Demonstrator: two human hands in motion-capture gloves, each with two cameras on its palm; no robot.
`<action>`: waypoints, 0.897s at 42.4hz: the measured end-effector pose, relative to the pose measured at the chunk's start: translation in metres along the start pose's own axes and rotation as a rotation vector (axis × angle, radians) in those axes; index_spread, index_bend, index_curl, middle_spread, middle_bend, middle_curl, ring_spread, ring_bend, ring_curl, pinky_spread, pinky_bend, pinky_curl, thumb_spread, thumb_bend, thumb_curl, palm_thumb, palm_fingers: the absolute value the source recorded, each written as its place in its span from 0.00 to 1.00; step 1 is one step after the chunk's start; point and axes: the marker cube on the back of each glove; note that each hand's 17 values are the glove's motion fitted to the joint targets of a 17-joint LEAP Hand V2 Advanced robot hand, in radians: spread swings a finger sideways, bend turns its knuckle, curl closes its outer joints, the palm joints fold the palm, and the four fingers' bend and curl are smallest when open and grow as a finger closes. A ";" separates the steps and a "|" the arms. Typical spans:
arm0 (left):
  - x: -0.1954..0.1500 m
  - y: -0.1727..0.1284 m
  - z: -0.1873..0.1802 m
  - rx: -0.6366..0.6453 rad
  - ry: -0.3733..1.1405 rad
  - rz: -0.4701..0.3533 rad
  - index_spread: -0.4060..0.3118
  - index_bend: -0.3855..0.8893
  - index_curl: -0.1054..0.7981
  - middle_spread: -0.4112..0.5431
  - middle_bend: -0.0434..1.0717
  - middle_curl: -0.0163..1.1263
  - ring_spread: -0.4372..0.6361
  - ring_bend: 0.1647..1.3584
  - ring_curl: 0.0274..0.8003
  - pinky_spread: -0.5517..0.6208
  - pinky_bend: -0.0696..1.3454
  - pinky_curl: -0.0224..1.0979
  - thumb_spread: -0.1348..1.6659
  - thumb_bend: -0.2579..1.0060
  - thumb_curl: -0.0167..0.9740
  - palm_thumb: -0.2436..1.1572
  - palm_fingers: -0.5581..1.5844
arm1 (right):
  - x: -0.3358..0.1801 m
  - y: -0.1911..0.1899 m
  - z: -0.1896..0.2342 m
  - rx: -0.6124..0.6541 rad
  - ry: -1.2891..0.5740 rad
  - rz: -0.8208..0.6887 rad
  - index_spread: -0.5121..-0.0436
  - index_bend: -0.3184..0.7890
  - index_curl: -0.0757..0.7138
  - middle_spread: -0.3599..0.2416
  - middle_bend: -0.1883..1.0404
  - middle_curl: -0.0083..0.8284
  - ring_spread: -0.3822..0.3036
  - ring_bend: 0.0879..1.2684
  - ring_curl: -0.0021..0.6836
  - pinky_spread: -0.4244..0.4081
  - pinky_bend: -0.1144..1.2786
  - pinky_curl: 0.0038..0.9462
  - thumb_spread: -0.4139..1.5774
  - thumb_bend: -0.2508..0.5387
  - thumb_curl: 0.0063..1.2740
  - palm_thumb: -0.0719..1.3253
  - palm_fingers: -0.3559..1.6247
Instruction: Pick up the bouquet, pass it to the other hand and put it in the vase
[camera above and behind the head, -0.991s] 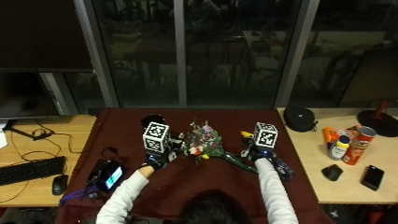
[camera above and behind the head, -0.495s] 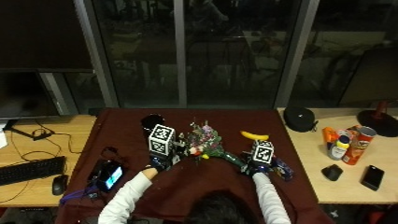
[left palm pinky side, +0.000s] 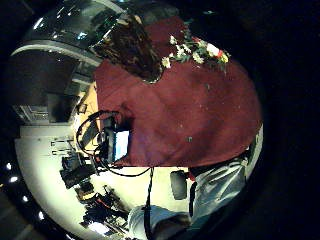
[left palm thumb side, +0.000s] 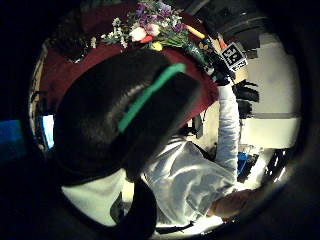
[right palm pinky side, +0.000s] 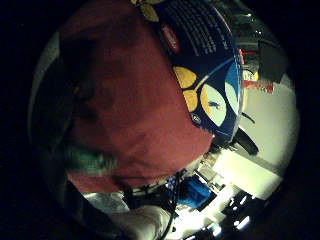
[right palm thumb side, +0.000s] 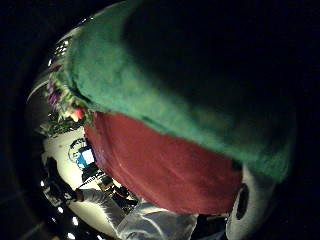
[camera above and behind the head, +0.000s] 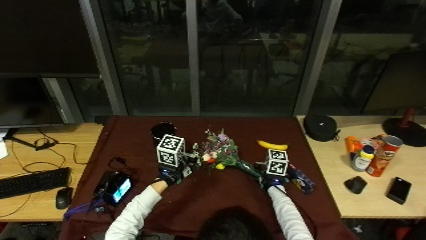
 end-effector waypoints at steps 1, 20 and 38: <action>-0.001 0.000 0.000 -0.002 0.007 -0.001 0.53 0.40 0.36 0.57 0.22 0.35 0.59 0.37 0.35 0.72 0.35 0.32 0.70 0.18 0.26 0.21 0.40 | 0.000 -0.001 -0.002 0.046 -0.011 -0.002 0.59 0.51 0.47 0.31 0.60 0.60 0.26 0.53 0.59 0.23 0.50 0.35 0.74 0.43 0.35 0.76 0.88; 0.008 -0.013 -0.030 0.040 0.380 0.061 0.52 0.41 0.38 0.56 0.21 0.35 0.57 0.37 0.35 0.70 0.34 0.32 0.64 0.17 0.25 0.15 0.42 | -0.021 -0.037 -0.040 0.485 -0.679 -0.022 0.65 0.82 0.73 0.32 0.82 0.75 0.29 0.75 0.79 0.24 0.59 0.47 0.73 0.33 0.32 0.70 0.92; 0.065 -0.075 -0.076 0.195 1.138 0.175 0.68 0.34 0.34 0.75 0.19 0.31 0.79 0.36 0.33 0.79 0.44 0.35 0.63 0.22 0.32 0.36 0.25 | -0.119 -0.013 -0.105 0.647 -1.273 -0.405 0.68 0.83 0.81 0.33 0.88 0.78 0.30 0.81 0.83 0.25 0.63 0.53 0.62 0.29 0.42 0.77 0.88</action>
